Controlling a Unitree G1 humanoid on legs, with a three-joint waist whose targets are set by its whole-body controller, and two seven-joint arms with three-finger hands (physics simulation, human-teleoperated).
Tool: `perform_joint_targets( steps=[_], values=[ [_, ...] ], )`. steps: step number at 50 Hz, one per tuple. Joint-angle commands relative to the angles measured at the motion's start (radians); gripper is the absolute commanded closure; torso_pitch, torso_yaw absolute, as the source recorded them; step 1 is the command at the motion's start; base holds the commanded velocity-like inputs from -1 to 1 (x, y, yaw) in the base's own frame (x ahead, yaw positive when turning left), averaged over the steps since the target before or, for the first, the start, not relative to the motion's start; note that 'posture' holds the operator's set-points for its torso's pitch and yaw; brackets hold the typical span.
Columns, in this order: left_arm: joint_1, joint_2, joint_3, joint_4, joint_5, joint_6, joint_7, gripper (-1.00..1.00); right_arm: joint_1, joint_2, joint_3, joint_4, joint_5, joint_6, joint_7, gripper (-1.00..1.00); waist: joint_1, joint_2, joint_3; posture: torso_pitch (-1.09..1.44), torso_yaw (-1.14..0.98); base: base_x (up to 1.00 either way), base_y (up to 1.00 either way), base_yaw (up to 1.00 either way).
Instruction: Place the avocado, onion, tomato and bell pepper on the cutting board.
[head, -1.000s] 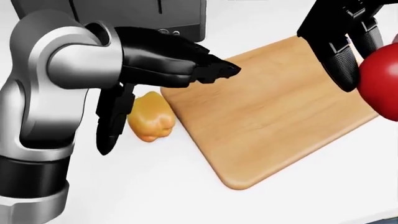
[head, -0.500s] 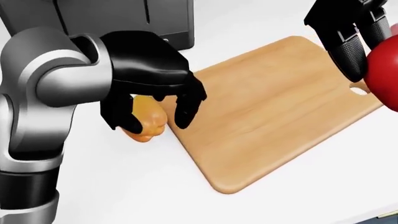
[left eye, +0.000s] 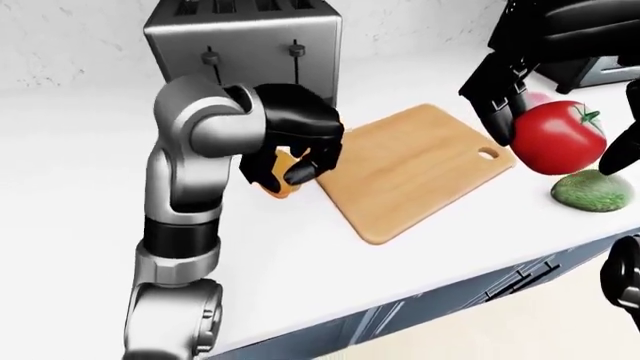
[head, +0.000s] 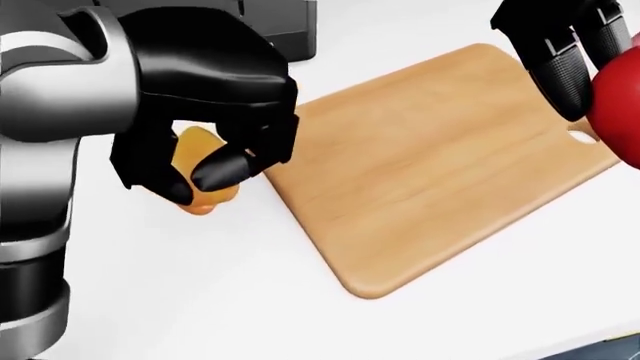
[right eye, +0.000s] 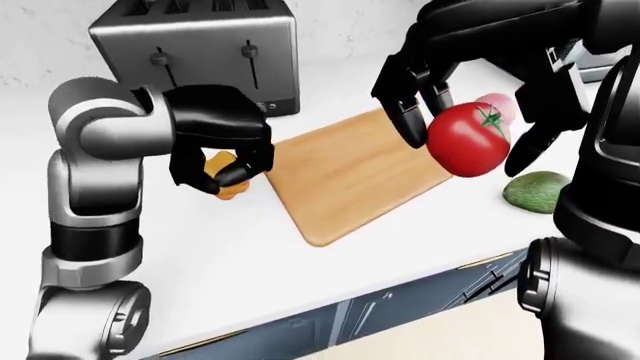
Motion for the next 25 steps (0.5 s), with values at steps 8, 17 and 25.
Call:
perform_joint_targets(
  steps=[8, 17, 25],
  values=[
    [-0.118, 0.013, 0.022, -0.052, -0.069, 0.070, 0.028, 1.00, -0.049, -0.011, -0.025, 0.016, -0.013, -0.023, 0.000, 1.00, 0.006, -0.011, -0.029, 0.00, 0.00, 0.00, 0.00, 0.00],
    [-0.216, -0.013, 0.007, 0.055, -0.091, 0.066, 0.147, 1.00, -0.063, -0.020, -0.026, 0.036, -0.012, -0.031, 0.000, 1.00, 0.011, -0.016, -0.029, 0.00, 0.00, 0.00, 0.00, 0.00],
    [-0.301, -0.026, -0.008, 0.232, -0.075, -0.002, 0.269, 1.00, -0.095, -0.028, -0.024, 0.074, -0.016, -0.047, 0.000, 1.00, 0.011, -0.017, -0.029, 0.00, 0.00, 0.00, 0.00, 0.00]
  ],
)
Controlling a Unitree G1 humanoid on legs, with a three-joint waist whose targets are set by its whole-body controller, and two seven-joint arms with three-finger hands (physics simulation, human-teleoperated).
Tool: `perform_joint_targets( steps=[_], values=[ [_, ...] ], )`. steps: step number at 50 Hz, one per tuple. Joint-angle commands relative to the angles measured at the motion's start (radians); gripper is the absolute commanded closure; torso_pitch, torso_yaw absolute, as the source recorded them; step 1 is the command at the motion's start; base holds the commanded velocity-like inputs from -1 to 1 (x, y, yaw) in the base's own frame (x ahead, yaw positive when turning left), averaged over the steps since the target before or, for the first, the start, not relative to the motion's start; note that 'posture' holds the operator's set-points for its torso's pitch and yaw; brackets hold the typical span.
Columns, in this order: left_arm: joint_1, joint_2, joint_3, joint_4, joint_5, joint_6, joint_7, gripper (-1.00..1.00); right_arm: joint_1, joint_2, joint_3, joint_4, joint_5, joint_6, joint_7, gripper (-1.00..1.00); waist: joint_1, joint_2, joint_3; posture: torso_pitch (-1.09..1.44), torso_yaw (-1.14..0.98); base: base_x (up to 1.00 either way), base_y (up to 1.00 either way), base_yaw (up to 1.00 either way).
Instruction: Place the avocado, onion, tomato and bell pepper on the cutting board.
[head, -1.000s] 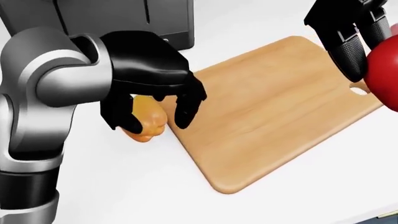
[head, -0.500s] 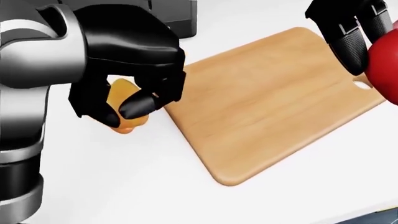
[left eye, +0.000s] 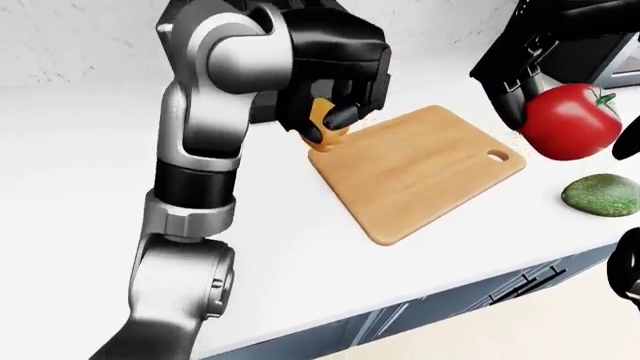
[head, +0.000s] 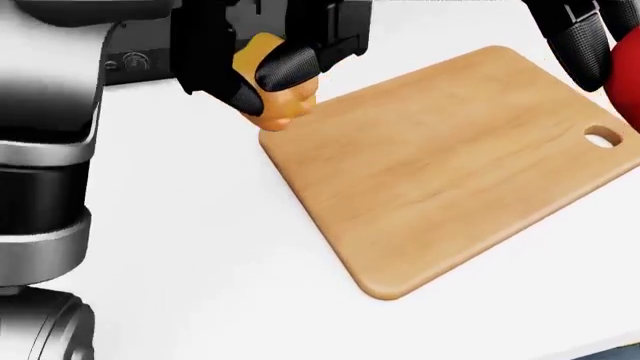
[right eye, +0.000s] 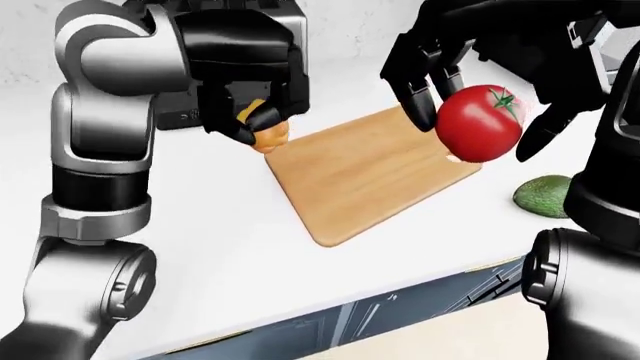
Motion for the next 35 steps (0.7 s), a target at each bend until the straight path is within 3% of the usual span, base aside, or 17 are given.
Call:
perform_joint_targets(
  steps=[1, 12, 24, 35],
  values=[
    [-0.054, 0.002, 0.016, 0.014, 0.003, -0.028, 0.066, 1.00, -0.038, -0.013, -0.027, 0.002, -0.005, -0.015, 0.000, 1.00, 0.000, -0.007, -0.034, 0.00, 0.00, 0.00, 0.00, 0.00],
    [-0.047, -0.038, -0.001, 0.177, 0.044, -0.104, 0.199, 1.00, -0.058, -0.020, -0.038, 0.030, -0.013, -0.027, 0.000, 1.00, -0.001, -0.008, -0.036, 0.00, 0.00, 0.00, 0.00, 0.00],
    [-0.102, -0.025, 0.000, 0.420, 0.081, -0.196, 0.347, 1.00, -0.067, -0.020, -0.041, 0.047, -0.018, -0.033, 0.000, 1.00, -0.002, -0.010, -0.040, 0.00, 0.00, 0.00, 0.00, 0.00],
    [-0.098, -0.047, 0.005, 0.437, 0.045, -0.162, 0.346, 1.00, -0.080, -0.022, -0.037, 0.062, -0.020, -0.038, 0.000, 1.00, -0.002, -0.009, -0.042, 0.00, 0.00, 0.00, 0.00, 0.00]
  ],
)
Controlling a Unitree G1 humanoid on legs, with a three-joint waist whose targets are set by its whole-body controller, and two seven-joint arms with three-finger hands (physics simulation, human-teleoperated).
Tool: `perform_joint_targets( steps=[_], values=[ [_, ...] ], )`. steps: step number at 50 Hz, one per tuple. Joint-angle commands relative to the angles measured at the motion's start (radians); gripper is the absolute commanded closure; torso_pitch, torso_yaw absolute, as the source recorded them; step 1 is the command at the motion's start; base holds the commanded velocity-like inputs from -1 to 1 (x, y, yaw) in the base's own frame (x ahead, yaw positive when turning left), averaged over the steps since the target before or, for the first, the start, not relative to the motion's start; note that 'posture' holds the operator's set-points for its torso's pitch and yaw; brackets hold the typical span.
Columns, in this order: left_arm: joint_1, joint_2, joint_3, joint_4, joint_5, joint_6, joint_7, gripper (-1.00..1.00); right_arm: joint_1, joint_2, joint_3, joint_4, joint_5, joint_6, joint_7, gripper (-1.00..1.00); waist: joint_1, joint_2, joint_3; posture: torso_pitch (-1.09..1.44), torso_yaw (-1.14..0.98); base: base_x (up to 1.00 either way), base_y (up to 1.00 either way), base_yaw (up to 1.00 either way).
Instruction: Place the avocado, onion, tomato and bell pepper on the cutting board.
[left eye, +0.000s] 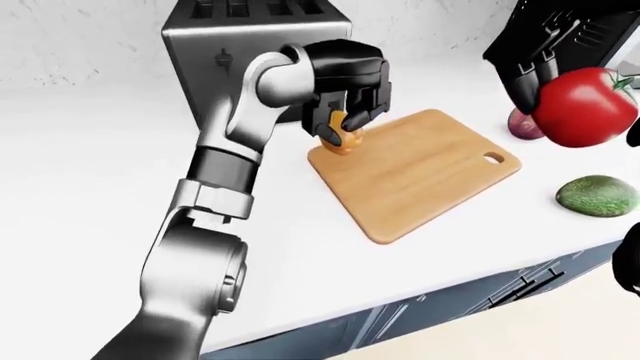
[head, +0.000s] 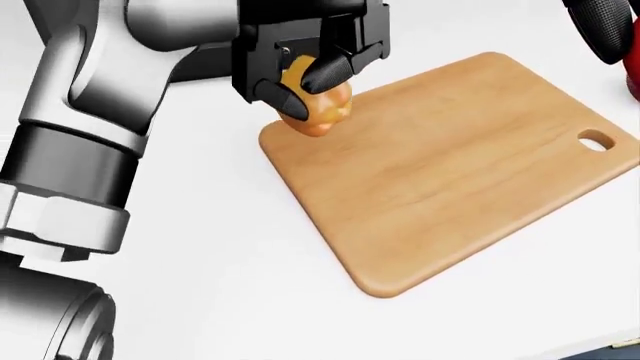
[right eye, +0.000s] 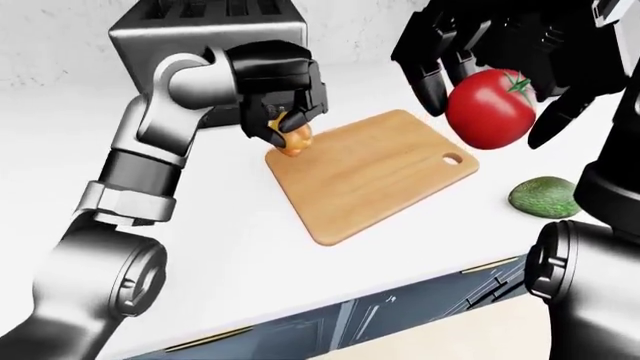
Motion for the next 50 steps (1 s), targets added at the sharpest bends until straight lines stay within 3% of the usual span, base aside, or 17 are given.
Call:
perform_joint_targets(
  steps=[1, 20, 36, 50],
  values=[
    [-0.033, 0.004, 0.015, -0.046, -0.026, 0.011, 0.010, 1.00, -0.035, -0.014, -0.022, -0.010, 0.002, -0.001, 0.000, 1.00, 0.000, -0.007, -0.033, 0.00, 0.00, 0.00, 0.00, 0.00],
    [-0.013, -0.007, 0.006, 0.005, -0.021, -0.011, 0.052, 1.00, -0.025, -0.014, -0.033, -0.009, -0.002, -0.005, 0.000, 1.00, -0.001, -0.007, -0.038, 0.00, 0.00, 0.00, 0.00, 0.00],
    [-0.048, 0.003, -0.006, 0.147, 0.041, -0.101, 0.165, 1.00, -0.029, -0.021, -0.035, 0.004, 0.000, -0.012, 0.000, 1.00, -0.003, -0.006, -0.041, 0.00, 0.00, 0.00, 0.00, 0.00],
    [-0.036, -0.007, -0.002, 0.152, 0.027, -0.084, 0.155, 0.97, -0.023, -0.025, -0.040, 0.002, 0.001, -0.013, 0.000, 1.00, -0.002, -0.007, -0.041, 0.00, 0.00, 0.00, 0.00, 0.00]
  ],
)
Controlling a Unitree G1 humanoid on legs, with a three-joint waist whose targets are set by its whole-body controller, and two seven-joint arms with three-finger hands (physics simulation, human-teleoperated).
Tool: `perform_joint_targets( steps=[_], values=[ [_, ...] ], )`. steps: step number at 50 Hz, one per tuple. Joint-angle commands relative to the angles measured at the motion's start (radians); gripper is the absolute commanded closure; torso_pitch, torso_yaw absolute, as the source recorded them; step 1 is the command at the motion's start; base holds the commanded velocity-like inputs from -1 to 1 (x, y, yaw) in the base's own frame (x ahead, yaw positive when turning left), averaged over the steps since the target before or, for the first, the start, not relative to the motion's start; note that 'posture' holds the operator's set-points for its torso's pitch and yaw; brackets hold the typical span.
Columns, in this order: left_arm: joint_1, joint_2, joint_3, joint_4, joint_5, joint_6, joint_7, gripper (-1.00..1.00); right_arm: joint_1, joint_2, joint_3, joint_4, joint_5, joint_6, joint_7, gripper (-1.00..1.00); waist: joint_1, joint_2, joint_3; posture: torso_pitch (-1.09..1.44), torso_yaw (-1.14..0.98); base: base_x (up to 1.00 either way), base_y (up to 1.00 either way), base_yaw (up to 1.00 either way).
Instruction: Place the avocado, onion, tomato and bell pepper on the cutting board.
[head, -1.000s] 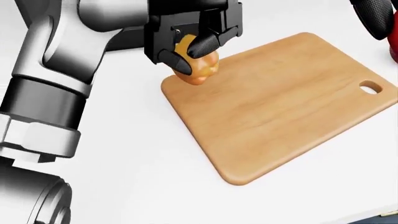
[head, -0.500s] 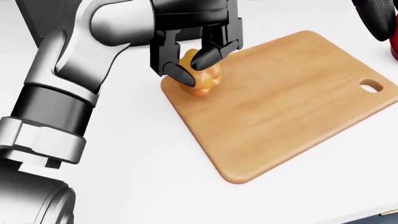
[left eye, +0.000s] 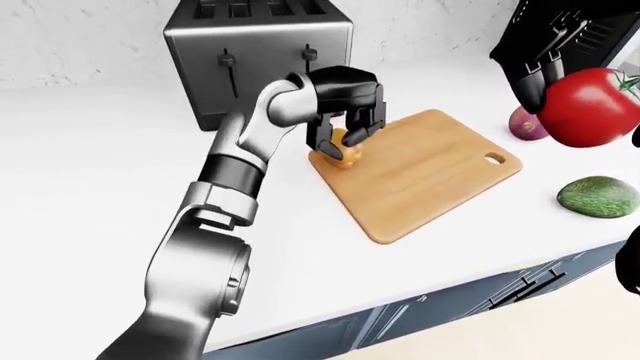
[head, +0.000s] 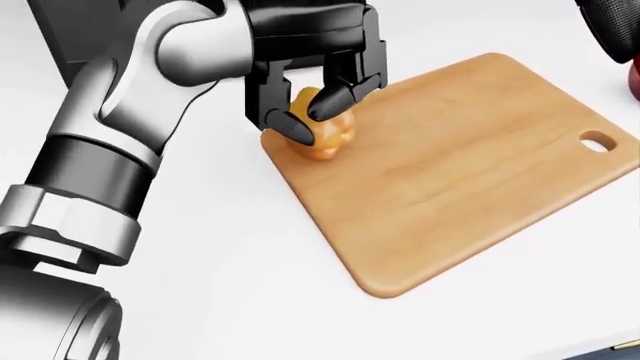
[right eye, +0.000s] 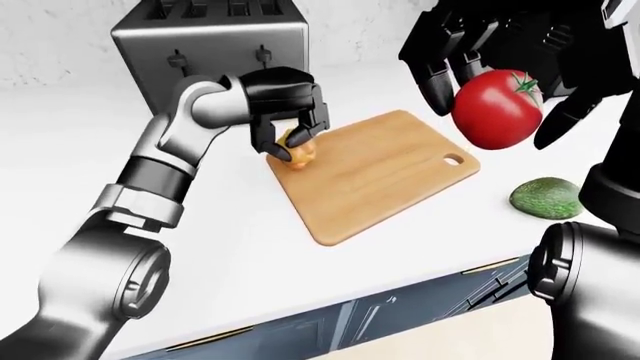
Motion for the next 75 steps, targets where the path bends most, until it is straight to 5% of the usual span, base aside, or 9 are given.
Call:
perform_joint_targets(
  steps=[1, 6, 7, 8, 11, 36, 42, 56, 75],
  values=[
    [-0.042, 0.009, 0.016, -0.037, -0.017, -0.007, 0.024, 0.94, -0.033, -0.014, -0.024, -0.013, 0.002, -0.003, 0.000, 1.00, 0.000, -0.007, -0.035, 0.00, 0.00, 0.00, 0.00, 0.00],
    [-0.037, 0.008, 0.017, -0.042, -0.020, 0.001, 0.016, 0.17, -0.035, -0.014, -0.024, -0.011, 0.001, -0.004, 0.000, 1.00, 0.000, -0.007, -0.034, 0.00, 0.00, 0.00, 0.00, 0.00],
    [-0.033, 0.008, 0.017, -0.045, -0.020, 0.000, 0.014, -0.36, -0.034, -0.015, -0.024, -0.011, 0.002, -0.003, 0.000, 1.00, 0.000, -0.007, -0.034, 0.00, 0.00, 0.00, 0.00, 0.00],
    [-0.033, 0.008, 0.017, -0.047, -0.021, 0.000, 0.013, -0.65, -0.035, -0.016, -0.024, -0.011, 0.002, -0.003, 0.000, 1.00, 0.000, -0.007, -0.034, 0.00, 0.00, 0.00, 0.00, 0.00],
    [-0.028, 0.007, 0.017, -0.055, -0.022, 0.004, 0.012, -1.00, -0.036, -0.017, -0.023, -0.011, 0.003, -0.003, 0.000, 1.00, 0.001, -0.007, -0.034, 0.00, 0.00, 0.00, 0.00, 0.00],
    [-0.149, 0.102, 0.078, -0.145, -0.140, 0.107, -0.080, -1.00, -0.139, 0.022, -0.024, 0.161, -0.079, -0.094, -0.042, 1.00, -0.003, 0.003, -0.028, 0.00, 0.00, 0.00, 0.00, 0.00],
    [-0.133, 0.140, 0.096, -0.240, -0.192, 0.175, -0.128, -1.00, -0.218, 0.043, -0.003, 0.333, -0.151, -0.177, -0.138, 1.00, -0.006, 0.008, -0.029, 0.00, 0.00, 0.00, 0.00, 0.00],
    [-0.052, 0.233, 0.141, -0.541, -0.310, 0.353, -0.217, -1.00, -0.404, 0.138, 0.075, 0.942, -0.421, -0.418, -0.597, 1.00, -0.007, 0.020, -0.025, 0.00, 0.00, 0.00, 0.00, 0.00],
    [0.011, 0.326, 0.172, -0.722, -0.398, 0.477, -0.291, -1.00, -0.433, 0.208, 0.099, 1.162, -0.621, -0.321, -0.919, 1.00, 0.005, 0.018, -0.023, 0.00, 0.00, 0.00, 0.00, 0.00]
  ],
)
